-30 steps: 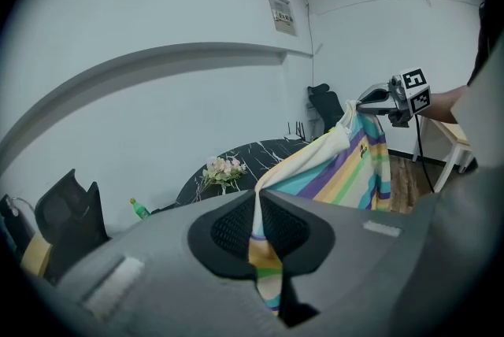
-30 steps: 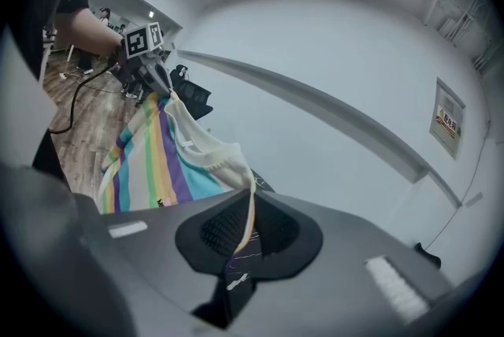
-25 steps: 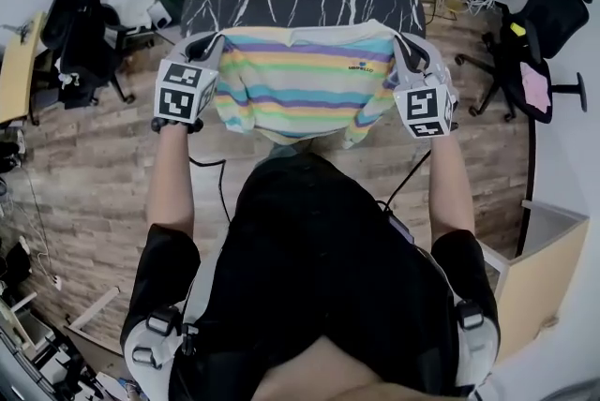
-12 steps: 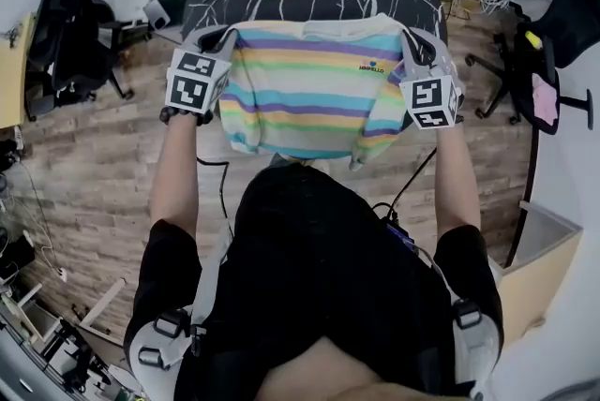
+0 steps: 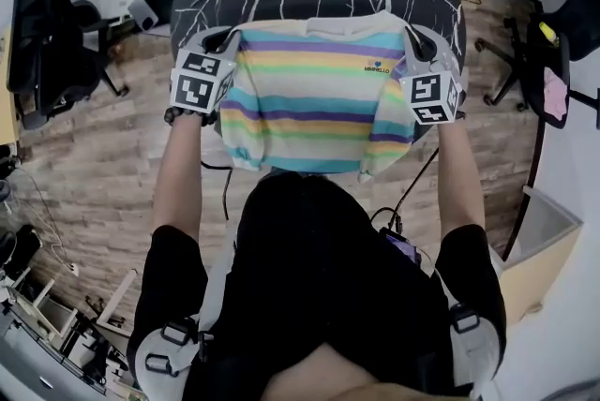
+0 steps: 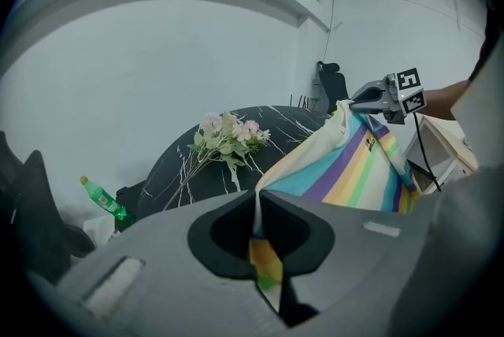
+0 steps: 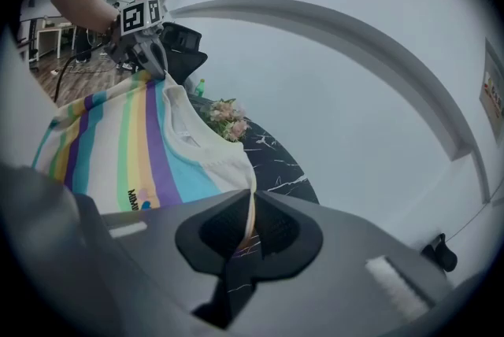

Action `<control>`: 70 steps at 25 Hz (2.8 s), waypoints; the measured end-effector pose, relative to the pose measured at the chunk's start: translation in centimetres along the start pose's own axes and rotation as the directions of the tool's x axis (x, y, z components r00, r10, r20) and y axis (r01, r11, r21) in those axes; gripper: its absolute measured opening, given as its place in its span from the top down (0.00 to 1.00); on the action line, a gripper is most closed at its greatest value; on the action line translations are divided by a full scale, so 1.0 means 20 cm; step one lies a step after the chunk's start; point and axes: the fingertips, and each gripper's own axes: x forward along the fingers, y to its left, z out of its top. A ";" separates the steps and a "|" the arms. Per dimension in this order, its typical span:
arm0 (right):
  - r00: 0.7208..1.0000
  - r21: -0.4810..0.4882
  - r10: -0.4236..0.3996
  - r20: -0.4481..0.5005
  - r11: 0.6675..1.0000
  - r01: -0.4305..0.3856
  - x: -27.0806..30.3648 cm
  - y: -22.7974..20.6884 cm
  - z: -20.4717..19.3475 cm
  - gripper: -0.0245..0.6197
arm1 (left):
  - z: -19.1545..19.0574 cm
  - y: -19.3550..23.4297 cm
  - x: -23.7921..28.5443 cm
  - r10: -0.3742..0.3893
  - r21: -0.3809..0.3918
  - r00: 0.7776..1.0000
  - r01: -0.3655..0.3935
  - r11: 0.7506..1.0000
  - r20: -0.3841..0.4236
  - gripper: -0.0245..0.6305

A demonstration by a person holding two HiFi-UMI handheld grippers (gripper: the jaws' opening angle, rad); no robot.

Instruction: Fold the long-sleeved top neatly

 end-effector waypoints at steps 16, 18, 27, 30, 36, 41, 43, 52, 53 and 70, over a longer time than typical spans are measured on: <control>0.991 -0.001 0.016 -0.130 1.000 -0.016 0.49 0.00 -0.16 0.94 | -0.06 0.22 0.42 -0.032 0.027 0.994 0.035 0.999 -0.109 0.93; 0.991 0.000 0.012 -0.134 1.000 -0.012 0.52 -0.02 -0.17 0.94 | -0.04 0.24 0.46 -0.031 0.029 0.994 0.035 0.999 -0.109 0.93; 0.988 0.033 0.013 -0.151 0.999 -0.008 0.61 -0.02 -0.20 0.94 | -0.05 0.27 0.57 -0.039 0.038 0.988 0.045 0.998 -0.148 0.93; 0.986 0.074 0.060 -0.155 0.996 -0.049 0.63 0.02 -0.20 0.76 | -0.07 0.29 0.59 -0.013 0.069 0.987 0.024 0.997 -0.159 0.80; 0.983 0.110 0.098 -0.154 0.991 -0.081 0.59 0.07 -0.21 0.66 | -0.05 0.25 0.55 -0.001 0.091 0.989 0.014 0.996 -0.148 0.76; 0.988 0.161 0.088 -0.130 0.985 -0.067 0.46 0.11 -0.22 0.66 | -0.04 0.18 0.48 0.026 0.093 0.993 -0.016 0.996 -0.111 0.76; 0.988 0.174 0.092 -0.122 0.982 -0.070 0.40 0.15 -0.23 0.66 | -0.06 0.17 0.45 0.056 0.097 0.993 -0.046 0.994 -0.108 0.75; 0.989 0.217 0.119 -0.089 0.971 -0.098 0.10 0.34 -0.26 0.66 | -0.17 0.11 0.25 0.178 0.075 0.980 -0.172 0.982 -0.089 0.68; 0.989 0.215 0.124 -0.086 0.971 -0.103 0.07 0.36 -0.26 0.66 | -0.18 0.08 0.23 0.173 0.069 0.981 -0.167 0.984 -0.090 0.68; 0.963 0.180 0.264 -0.052 0.951 -0.251 -0.46 0.90 -0.37 0.66 | -0.39 -0.80 0.05 -0.020 0.044 0.998 0.023 0.999 -0.061 0.69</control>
